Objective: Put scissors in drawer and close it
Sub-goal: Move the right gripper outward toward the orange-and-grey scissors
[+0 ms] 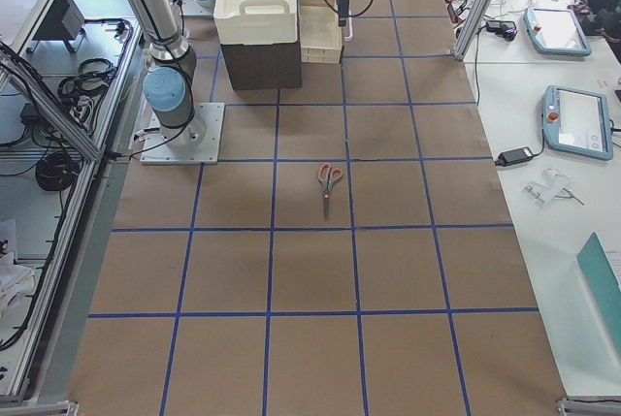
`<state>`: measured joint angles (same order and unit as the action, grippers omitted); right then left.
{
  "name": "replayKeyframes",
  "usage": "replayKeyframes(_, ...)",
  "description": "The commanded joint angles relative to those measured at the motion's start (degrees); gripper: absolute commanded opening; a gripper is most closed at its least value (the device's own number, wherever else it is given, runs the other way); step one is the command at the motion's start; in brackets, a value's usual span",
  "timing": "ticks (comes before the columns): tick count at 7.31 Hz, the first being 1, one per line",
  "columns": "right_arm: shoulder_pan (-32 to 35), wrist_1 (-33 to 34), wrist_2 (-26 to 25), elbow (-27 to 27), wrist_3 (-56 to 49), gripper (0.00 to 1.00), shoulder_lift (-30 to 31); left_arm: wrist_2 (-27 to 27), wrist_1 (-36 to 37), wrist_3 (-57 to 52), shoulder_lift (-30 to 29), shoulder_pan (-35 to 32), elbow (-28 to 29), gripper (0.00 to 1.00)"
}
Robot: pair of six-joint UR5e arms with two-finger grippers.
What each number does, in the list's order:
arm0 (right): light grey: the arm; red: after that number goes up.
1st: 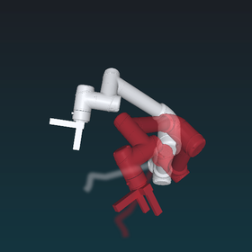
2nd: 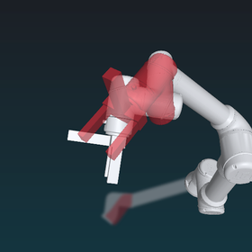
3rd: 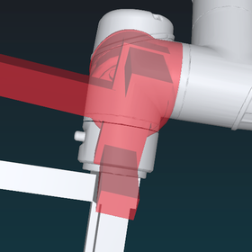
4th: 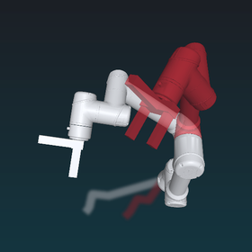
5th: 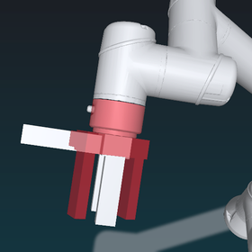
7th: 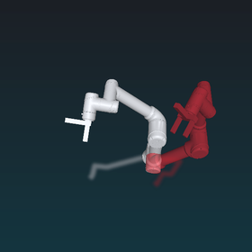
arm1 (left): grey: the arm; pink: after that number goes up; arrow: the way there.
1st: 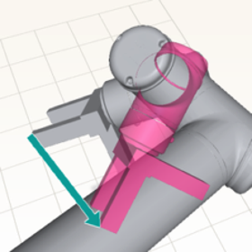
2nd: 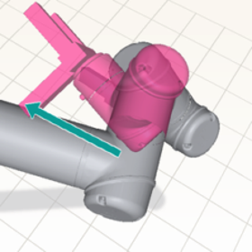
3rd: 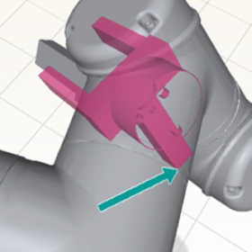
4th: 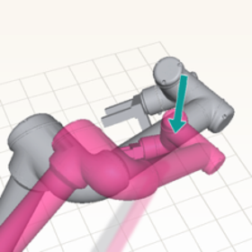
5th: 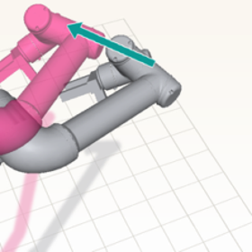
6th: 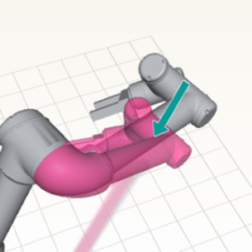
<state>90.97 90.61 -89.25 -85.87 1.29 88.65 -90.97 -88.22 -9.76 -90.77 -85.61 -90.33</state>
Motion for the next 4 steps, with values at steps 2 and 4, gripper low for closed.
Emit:
replayKeyframes(2,0.0,0.01,0.04,0.0,0.03,1.0,-0.05,0.01,0.07,0.0,0.07,0.01,-0.1,1.0)
replayKeyframes(4,0.0,0.09,-0.22,-0.61,-2.67,1.0,-0.05,0.01,0.07,0.0,0.07,0.01,-0.1,1.0)
